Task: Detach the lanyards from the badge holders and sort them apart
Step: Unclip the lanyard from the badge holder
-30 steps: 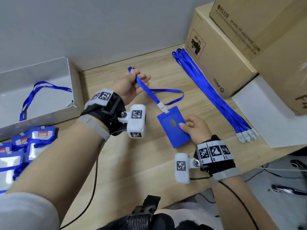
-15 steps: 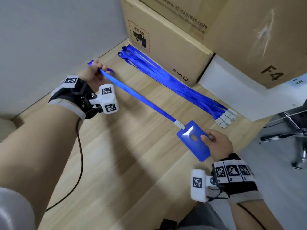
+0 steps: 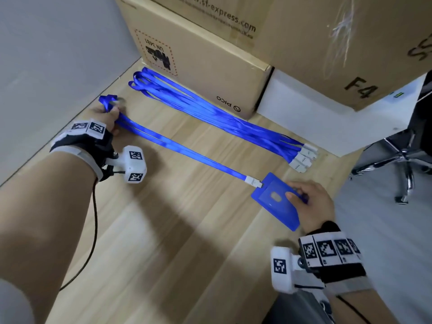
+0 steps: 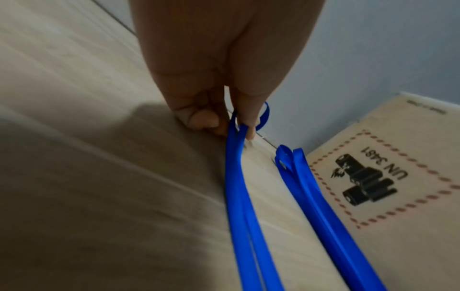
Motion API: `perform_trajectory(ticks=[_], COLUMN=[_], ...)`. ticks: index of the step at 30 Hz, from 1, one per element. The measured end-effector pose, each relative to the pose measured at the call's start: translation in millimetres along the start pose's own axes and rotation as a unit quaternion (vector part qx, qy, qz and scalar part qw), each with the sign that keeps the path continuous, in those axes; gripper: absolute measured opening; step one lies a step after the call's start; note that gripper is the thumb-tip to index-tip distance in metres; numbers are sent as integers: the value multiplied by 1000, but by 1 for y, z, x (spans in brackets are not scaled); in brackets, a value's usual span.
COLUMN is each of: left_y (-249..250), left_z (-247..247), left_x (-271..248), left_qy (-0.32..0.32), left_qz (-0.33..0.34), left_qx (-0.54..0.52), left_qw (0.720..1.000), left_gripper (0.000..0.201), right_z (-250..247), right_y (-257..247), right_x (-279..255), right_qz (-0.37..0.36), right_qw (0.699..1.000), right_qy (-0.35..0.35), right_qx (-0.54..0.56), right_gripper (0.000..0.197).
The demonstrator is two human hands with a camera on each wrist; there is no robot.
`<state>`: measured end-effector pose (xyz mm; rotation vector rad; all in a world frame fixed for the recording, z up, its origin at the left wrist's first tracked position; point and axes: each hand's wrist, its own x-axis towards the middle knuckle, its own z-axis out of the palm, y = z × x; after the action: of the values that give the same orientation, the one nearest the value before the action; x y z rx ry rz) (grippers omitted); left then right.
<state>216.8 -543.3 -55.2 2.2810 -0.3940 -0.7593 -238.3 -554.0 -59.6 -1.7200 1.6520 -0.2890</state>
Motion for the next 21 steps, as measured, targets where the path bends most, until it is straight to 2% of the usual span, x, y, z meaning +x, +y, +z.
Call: perform_trajectory(ticks=[2, 3, 5, 6, 7, 9, 12, 15, 21], left_y=[4, 6, 8, 9, 7, 5, -5, -12, -3], left_z=[0, 0, 0, 2, 5, 11, 17, 20, 20], left_x=[-1, -1, -1, -5, -9, -23, -31, -27, -25], left_qy=[4, 11, 53, 87, 117, 134, 73, 41, 19], left_qz=[5, -4, -35, -25, 7, 79, 145, 152, 125], left_qx=[11, 12, 24, 39, 59, 115, 224, 277, 265], left_qw=[1000, 1000, 998, 995, 991, 981, 961, 948, 956], left_gripper=[11, 20, 63, 79, 86, 81, 53, 42, 51], right_z=[2, 3, 4, 4, 4, 5, 6, 7, 5], right_y=[1, 2, 3, 2, 1, -4, -13, -17, -20], right_x=[0, -1, -1, -1, -2, -3, -6, -9, -10], right_qz=[4, 5, 5, 7, 12, 18, 34, 35, 46], right_qw=[1000, 1000, 1000, 999, 999, 998, 998, 997, 996], right_qy=[9, 14, 27, 36, 44, 60, 34, -9, -27], right_qx=[3, 0, -6, -8, -11, -20, -28, -62, -66], right_gripper=[19, 19, 19, 20, 21, 23, 36, 49, 53])
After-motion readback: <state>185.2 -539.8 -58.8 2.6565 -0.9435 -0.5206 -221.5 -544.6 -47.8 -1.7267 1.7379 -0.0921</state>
